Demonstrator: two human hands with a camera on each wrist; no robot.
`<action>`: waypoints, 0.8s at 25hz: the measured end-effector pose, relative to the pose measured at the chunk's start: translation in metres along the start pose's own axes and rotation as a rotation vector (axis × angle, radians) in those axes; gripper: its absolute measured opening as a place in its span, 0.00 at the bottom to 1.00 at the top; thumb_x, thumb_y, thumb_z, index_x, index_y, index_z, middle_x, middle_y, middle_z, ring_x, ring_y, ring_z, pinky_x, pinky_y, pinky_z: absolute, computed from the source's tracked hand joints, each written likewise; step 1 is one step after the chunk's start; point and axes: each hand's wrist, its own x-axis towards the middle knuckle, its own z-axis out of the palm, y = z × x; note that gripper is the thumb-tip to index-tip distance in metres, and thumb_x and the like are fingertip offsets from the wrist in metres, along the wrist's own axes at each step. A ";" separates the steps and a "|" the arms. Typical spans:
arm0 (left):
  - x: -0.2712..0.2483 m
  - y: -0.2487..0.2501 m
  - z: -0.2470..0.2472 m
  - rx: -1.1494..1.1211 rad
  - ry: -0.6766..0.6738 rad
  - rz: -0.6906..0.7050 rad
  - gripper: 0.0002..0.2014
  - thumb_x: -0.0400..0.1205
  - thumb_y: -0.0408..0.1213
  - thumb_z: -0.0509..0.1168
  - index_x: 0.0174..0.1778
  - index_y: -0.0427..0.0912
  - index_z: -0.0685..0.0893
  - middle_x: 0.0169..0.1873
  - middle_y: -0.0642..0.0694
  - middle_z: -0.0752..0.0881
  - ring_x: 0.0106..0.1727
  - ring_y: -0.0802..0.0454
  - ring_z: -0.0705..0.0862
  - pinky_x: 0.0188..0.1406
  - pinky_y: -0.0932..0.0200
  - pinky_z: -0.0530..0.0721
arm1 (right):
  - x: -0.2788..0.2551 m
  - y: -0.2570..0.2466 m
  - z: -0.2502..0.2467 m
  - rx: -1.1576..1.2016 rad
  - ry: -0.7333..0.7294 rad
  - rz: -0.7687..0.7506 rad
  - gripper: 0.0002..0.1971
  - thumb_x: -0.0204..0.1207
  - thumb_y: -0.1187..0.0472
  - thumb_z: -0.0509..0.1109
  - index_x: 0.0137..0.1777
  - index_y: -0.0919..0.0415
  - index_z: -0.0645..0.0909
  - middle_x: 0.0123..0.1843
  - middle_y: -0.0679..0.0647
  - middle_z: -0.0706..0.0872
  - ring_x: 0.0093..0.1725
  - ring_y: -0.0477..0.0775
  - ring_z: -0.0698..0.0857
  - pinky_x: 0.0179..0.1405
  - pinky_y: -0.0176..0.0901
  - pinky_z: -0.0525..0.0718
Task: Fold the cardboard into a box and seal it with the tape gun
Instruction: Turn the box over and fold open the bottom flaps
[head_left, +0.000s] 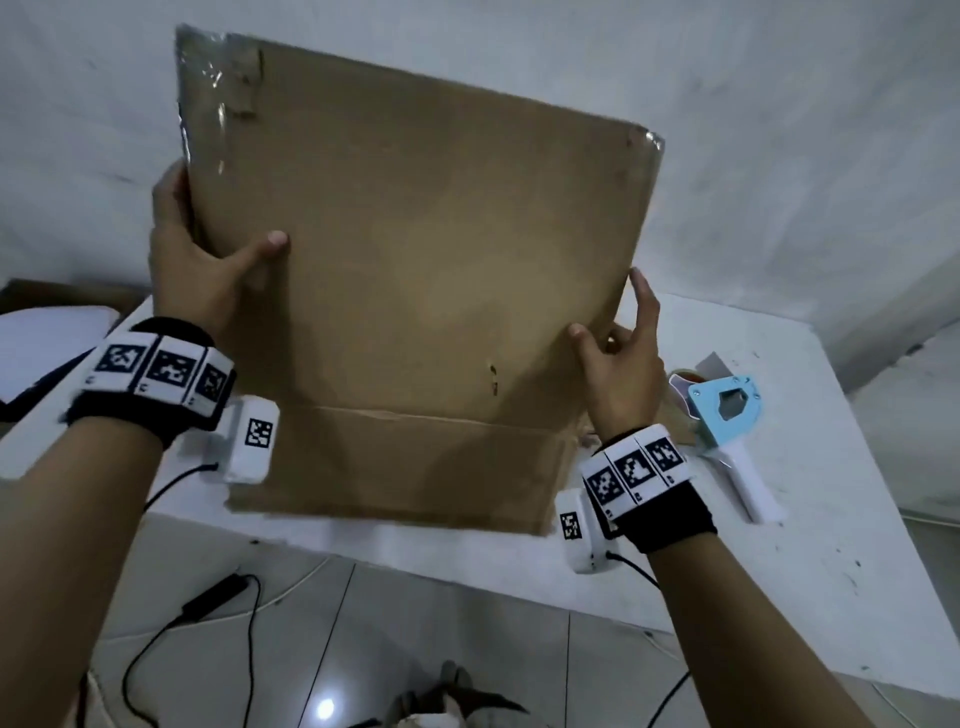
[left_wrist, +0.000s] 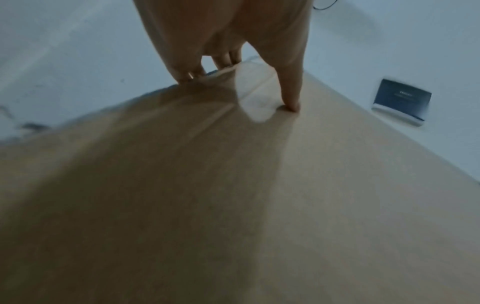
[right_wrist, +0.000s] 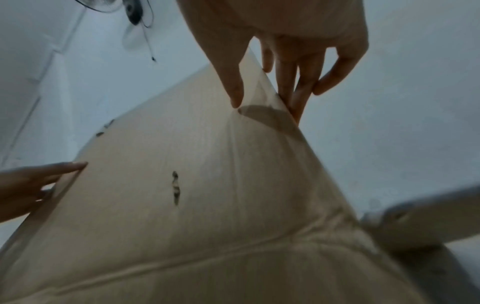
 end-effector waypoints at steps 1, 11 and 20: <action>0.006 0.005 -0.004 0.032 -0.007 0.020 0.42 0.70 0.41 0.75 0.77 0.45 0.60 0.75 0.47 0.68 0.73 0.57 0.68 0.69 0.73 0.69 | 0.002 -0.004 0.001 0.014 0.013 -0.035 0.36 0.73 0.53 0.71 0.77 0.35 0.58 0.55 0.50 0.87 0.58 0.55 0.84 0.62 0.50 0.80; -0.036 -0.009 -0.030 0.310 -0.209 -0.329 0.48 0.73 0.44 0.72 0.81 0.50 0.45 0.79 0.37 0.62 0.76 0.35 0.67 0.75 0.42 0.65 | 0.015 -0.008 0.006 -0.045 -0.354 -0.060 0.43 0.79 0.47 0.65 0.83 0.44 0.36 0.85 0.52 0.58 0.79 0.58 0.68 0.77 0.53 0.67; -0.038 -0.018 -0.028 0.491 -0.356 -0.319 0.60 0.57 0.64 0.75 0.79 0.47 0.48 0.76 0.35 0.66 0.72 0.30 0.70 0.73 0.35 0.68 | 0.014 -0.003 0.004 -0.535 -0.328 0.063 0.34 0.81 0.34 0.42 0.73 0.57 0.70 0.62 0.65 0.85 0.60 0.68 0.83 0.58 0.54 0.76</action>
